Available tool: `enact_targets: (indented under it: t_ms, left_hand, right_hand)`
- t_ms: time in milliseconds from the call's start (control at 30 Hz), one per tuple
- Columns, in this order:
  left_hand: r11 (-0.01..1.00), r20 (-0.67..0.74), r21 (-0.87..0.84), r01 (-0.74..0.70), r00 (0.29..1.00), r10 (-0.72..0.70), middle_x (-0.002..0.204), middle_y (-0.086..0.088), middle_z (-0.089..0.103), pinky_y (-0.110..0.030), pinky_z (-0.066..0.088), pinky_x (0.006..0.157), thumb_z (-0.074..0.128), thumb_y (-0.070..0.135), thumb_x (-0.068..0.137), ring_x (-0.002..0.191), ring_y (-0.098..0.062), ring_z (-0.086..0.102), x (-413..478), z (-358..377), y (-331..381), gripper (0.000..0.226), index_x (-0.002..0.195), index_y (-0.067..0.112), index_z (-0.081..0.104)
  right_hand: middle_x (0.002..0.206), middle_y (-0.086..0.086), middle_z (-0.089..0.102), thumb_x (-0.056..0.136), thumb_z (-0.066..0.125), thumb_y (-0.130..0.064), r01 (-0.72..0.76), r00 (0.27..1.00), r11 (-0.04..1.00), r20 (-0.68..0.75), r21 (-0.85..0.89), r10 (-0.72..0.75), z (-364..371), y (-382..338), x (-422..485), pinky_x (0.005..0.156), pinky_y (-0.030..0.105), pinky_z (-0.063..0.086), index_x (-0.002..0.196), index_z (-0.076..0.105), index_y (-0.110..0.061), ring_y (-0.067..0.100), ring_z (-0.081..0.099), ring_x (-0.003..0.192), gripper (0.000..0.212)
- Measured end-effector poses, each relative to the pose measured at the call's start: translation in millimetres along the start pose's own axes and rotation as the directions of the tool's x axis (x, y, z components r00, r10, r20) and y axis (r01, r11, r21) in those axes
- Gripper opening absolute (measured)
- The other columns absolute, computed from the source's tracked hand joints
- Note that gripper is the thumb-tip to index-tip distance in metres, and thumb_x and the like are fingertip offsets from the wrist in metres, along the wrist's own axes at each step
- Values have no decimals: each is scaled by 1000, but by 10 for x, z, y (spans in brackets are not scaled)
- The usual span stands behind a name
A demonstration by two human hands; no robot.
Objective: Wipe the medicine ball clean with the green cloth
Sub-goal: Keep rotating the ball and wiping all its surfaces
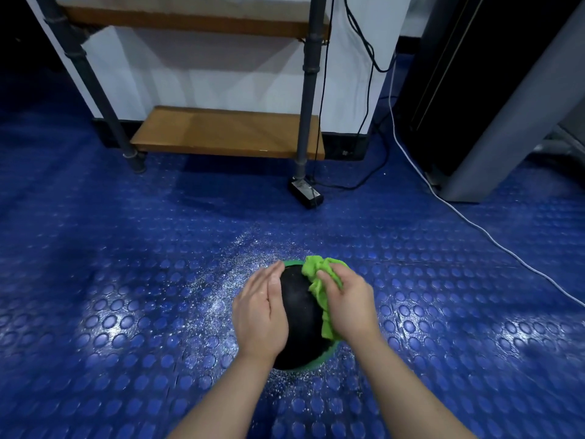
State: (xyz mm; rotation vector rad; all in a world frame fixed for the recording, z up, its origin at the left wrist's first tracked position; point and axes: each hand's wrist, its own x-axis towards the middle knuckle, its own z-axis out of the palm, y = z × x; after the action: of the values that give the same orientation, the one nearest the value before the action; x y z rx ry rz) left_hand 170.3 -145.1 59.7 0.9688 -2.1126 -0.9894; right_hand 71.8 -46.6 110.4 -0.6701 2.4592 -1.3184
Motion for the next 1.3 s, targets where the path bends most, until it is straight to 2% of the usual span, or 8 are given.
enact_targets:
  t_ms: [167,433,700,833,933,1067,1200,1300]
  left_hand:
    - [1000,24,10,-25,999,25,130,14,62,-46,40,108,14,48,100,130,-11,50,25,-43,-62,61,125,27,65]
    - [996,41,-69,-51,998,54,135,14,58,-45,34,113,13,48,101,134,-10,45,-1,-42,-119,59,129,28,61]
    - [1000,53,-1,-19,998,19,136,13,57,-33,29,116,20,50,96,135,-9,42,55,7,-37,58,131,27,61]
    - [996,26,-62,-59,998,61,134,17,57,-26,28,115,28,44,99,134,-9,44,-70,-35,-119,49,127,25,64]
    - [985,25,-145,-95,995,100,133,16,58,-28,30,115,32,39,100,134,-9,45,-145,-117,-199,44,127,25,63]
    - [945,23,-326,7,1000,0,133,21,57,-37,33,116,35,41,98,132,-7,47,-115,-227,-341,35,123,39,59]
    - [881,2,-464,95,994,-106,130,21,61,-44,34,114,38,39,96,130,-7,50,-72,-278,-516,34,115,51,63]
    - [906,-24,-419,66,996,-84,132,16,59,-47,35,114,37,39,96,130,-9,50,-69,-242,-502,32,118,45,60]
  right_hand:
    - [122,-5,64,89,57,-20,336,938,939,-70,-76,-341,169,125,-354,100,7,33,114,68,-14,5,54,115,27]
    - [120,-1,62,88,52,-22,588,806,793,29,-161,-591,328,194,-257,98,33,41,113,62,-20,13,53,114,26]
    - [103,2,66,96,51,-25,62,991,997,-117,-36,-66,200,35,82,86,25,41,106,67,-11,18,57,100,23]
    - [79,8,60,97,49,-27,-292,952,956,-93,11,292,52,240,258,65,29,36,96,64,-9,29,54,80,23]
    - [83,9,65,94,52,-29,-451,892,892,-11,17,452,76,698,154,72,33,46,91,67,-15,31,59,81,21]
    - [91,9,69,92,56,-31,-539,818,754,21,375,575,26,1043,-125,88,53,52,88,69,-19,27,63,85,18]
    - [73,-1,61,90,54,-38,-234,928,879,-173,414,329,-71,526,-137,72,44,53,79,65,-22,20,56,69,22]
    - [104,-7,66,93,48,-43,76,995,959,-77,271,-57,117,-15,-110,92,34,45,107,66,-29,9,59,100,26]
